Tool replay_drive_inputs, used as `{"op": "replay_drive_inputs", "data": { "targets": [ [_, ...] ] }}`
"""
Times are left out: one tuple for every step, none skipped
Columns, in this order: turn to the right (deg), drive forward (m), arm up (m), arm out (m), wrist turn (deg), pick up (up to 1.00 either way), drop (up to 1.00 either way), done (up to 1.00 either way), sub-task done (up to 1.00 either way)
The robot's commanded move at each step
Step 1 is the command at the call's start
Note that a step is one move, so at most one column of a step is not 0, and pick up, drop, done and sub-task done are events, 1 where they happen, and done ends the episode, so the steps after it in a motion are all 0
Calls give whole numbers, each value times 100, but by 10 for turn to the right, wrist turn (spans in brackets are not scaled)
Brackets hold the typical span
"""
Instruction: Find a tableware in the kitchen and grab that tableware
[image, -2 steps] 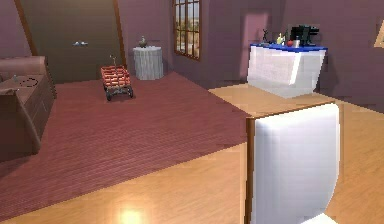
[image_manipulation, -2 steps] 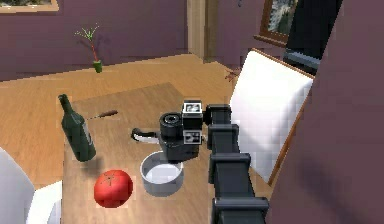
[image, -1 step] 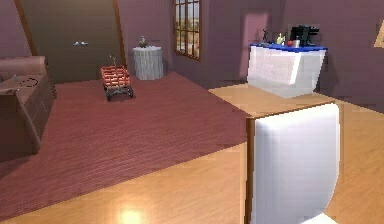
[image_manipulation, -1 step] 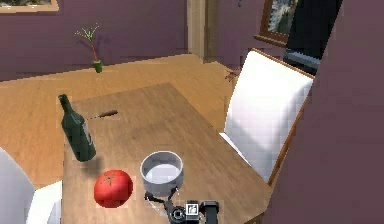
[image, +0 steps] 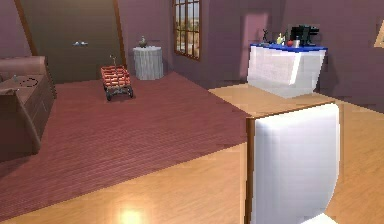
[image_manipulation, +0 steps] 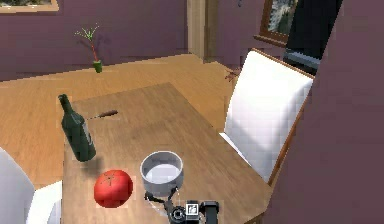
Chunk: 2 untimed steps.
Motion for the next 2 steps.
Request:
{"op": "replay_drive_inputs", "data": {
  "targets": [
    [0, 0, 10, 0, 0, 0, 0, 0, 0],
    [0, 0, 0, 0, 0, 0, 0, 100, 0]
  ]
}}
